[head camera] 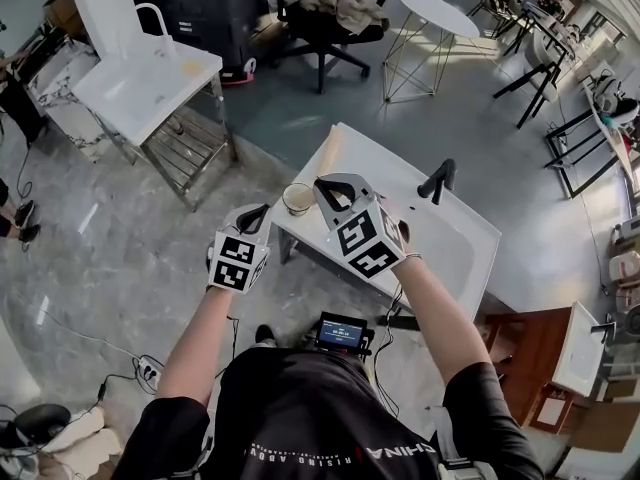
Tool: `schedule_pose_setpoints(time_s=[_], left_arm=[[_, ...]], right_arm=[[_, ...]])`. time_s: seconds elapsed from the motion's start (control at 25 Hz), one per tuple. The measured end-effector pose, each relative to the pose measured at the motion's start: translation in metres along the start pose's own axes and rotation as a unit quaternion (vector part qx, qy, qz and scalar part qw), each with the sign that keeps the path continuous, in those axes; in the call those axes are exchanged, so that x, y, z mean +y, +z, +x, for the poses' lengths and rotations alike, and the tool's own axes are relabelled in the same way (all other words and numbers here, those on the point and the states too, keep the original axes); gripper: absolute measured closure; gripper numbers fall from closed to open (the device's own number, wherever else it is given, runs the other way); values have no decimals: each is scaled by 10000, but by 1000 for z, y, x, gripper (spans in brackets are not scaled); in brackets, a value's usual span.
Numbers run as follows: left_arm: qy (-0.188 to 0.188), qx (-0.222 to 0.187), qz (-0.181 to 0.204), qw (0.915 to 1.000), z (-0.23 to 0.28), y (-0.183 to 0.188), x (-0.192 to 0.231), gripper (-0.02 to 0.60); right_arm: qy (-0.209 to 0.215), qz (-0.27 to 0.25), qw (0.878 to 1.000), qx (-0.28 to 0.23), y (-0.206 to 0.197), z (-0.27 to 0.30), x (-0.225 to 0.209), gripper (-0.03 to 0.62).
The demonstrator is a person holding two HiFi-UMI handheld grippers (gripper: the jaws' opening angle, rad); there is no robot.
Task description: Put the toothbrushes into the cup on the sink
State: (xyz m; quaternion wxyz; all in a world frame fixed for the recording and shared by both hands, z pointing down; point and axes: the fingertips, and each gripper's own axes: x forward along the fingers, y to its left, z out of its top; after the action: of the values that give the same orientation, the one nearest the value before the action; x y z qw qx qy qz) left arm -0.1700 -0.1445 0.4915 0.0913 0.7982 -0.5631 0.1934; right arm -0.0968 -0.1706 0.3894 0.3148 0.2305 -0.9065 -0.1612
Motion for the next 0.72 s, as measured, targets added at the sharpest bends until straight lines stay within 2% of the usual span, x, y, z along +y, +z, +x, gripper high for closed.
schedule_pose_setpoints(time_s=[0.4,0.72], left_arm=[[4,122,-100,9999,-2,-18,-1,577],[-6,245,-149,9996,-4,-28,-3,577]], right_arm=[[387,134,9989,218,-20,30,26,585],[558,179,9981,204,-22,43,41,585]])
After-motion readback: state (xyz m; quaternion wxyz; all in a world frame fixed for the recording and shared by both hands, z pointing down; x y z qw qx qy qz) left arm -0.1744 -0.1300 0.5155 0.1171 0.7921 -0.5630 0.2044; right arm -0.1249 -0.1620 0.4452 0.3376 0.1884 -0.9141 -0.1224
